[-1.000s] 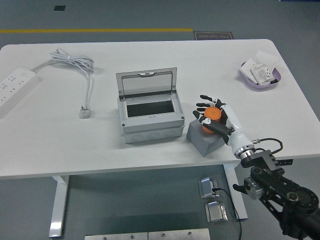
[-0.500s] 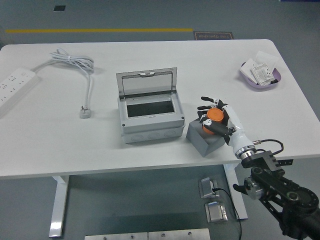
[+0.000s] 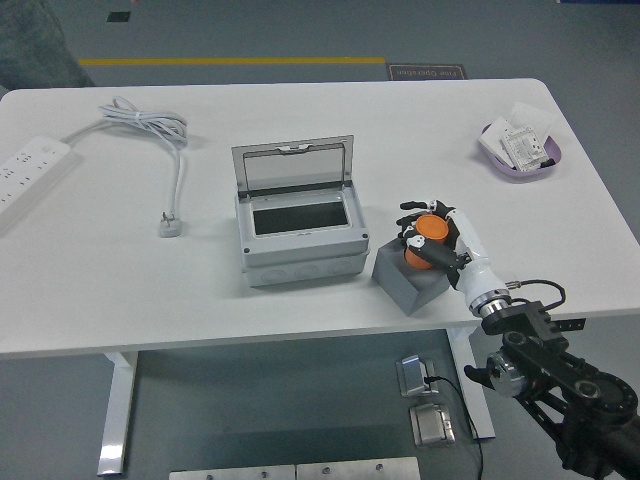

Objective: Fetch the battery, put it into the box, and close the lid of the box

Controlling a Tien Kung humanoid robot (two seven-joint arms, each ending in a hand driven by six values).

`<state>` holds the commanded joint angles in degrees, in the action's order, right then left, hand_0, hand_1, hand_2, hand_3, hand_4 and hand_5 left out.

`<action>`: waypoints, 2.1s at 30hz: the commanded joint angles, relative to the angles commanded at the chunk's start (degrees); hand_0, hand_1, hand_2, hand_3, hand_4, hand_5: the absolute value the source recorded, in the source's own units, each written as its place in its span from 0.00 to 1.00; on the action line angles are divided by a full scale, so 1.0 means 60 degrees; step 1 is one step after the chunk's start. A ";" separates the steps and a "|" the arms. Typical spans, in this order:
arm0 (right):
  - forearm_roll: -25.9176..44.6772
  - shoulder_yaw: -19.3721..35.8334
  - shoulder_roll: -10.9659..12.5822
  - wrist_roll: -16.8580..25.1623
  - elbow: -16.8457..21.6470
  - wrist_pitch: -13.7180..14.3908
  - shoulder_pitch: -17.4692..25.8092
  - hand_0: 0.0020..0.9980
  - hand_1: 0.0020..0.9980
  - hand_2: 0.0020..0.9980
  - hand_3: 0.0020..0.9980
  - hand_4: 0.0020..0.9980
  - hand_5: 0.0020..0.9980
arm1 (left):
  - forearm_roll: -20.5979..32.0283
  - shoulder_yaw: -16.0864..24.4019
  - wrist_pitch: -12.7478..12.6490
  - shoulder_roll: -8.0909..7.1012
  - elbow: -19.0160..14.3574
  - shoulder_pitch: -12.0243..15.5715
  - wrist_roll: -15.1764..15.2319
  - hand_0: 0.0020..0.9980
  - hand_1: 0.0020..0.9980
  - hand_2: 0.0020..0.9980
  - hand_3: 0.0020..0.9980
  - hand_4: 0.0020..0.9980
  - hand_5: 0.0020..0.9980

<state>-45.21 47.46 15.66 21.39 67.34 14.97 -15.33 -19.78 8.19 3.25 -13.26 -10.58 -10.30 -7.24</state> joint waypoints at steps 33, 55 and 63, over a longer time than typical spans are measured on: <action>-0.0775 0.0090 0.0317 -0.0810 0.0354 0.0307 -0.1106 0.15 0.24 0.26 0.26 0.00 0.00 | -0.0593 0.0474 -0.0012 0.0039 -0.0010 -0.0022 -0.0141 0.72 0.75 0.73 0.69 0.57 0.51; -0.6504 -0.1482 -0.1026 -0.5042 0.0357 -0.0518 -0.4042 0.14 0.23 0.26 0.27 0.00 0.00 | -0.1427 0.1218 0.0034 0.0007 0.0000 0.0019 -0.0417 0.72 0.76 0.73 0.69 0.57 0.51; -0.8240 -0.2197 -0.1330 -0.5724 -0.0500 -0.0783 -0.4784 0.15 0.24 0.27 0.27 0.00 0.00 | -0.1737 0.1488 0.0057 -0.0021 0.0008 0.0005 -0.0510 0.72 0.76 0.73 0.70 0.56 0.51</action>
<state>-94.65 34.28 7.68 -12.95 64.34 10.27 -44.04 -30.20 17.11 3.59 -13.39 -10.53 -10.27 -10.31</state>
